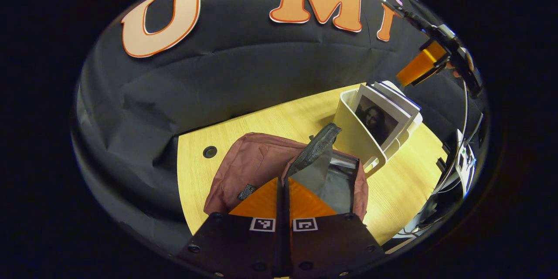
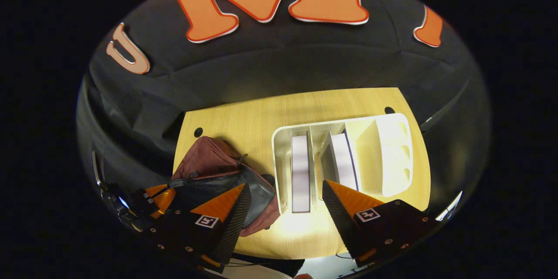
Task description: Open the schoolbag, grab two books from the bookshelf and put them into the schoolbag.
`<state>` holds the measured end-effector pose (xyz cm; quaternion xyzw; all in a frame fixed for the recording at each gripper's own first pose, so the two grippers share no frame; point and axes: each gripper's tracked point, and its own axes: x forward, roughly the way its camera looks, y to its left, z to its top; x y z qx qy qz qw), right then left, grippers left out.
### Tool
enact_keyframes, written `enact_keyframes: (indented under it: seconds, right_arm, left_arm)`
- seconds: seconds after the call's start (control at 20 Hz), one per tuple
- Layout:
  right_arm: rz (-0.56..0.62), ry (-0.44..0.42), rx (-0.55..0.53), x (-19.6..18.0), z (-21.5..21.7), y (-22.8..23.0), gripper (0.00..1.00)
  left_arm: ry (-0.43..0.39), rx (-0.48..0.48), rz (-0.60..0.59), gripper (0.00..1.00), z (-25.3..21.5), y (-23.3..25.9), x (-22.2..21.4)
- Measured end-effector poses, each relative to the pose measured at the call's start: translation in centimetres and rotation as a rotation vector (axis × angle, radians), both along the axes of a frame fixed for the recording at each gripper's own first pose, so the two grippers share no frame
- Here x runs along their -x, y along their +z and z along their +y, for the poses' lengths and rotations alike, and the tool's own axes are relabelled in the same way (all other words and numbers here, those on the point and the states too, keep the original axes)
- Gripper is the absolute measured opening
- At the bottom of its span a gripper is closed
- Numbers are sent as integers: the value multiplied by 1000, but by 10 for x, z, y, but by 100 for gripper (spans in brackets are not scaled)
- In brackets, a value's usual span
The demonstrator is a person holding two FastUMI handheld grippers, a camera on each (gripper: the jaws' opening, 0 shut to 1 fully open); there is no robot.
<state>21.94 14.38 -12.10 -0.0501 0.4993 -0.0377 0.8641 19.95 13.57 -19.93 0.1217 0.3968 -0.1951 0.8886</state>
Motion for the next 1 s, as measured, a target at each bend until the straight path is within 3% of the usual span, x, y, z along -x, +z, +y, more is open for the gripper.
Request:
enact_keyframes:
  seconds: [0.25, 0.55, 0.6, 0.65, 0.75, 1.0]
  right_arm:
    - [127, 3, 106, -24, -20, -52, 98]
    - [197, -27, 126, -39, -26, -85, 97]
    - [209, -31, 142, -39, -31, -92, 83]
    - [220, -37, 160, -40, -37, -98, 76]
    - [223, -92, 121, -44, -44, -107, 43]
    - [172, -100, 113, -39, -42, -85, 36]
  left_arm:
    - [27, -2, 13, 1, 7, -4, -2]
    - [57, 12, 29, 1, 10, -9, 0]
    - [60, 10, 28, 1, 10, -10, 1]
    - [65, 7, 27, 0, 11, -9, 0]
    - [70, 3, 31, 0, 12, -10, 1]
    - [54, -9, 27, 0, 10, -8, 3]
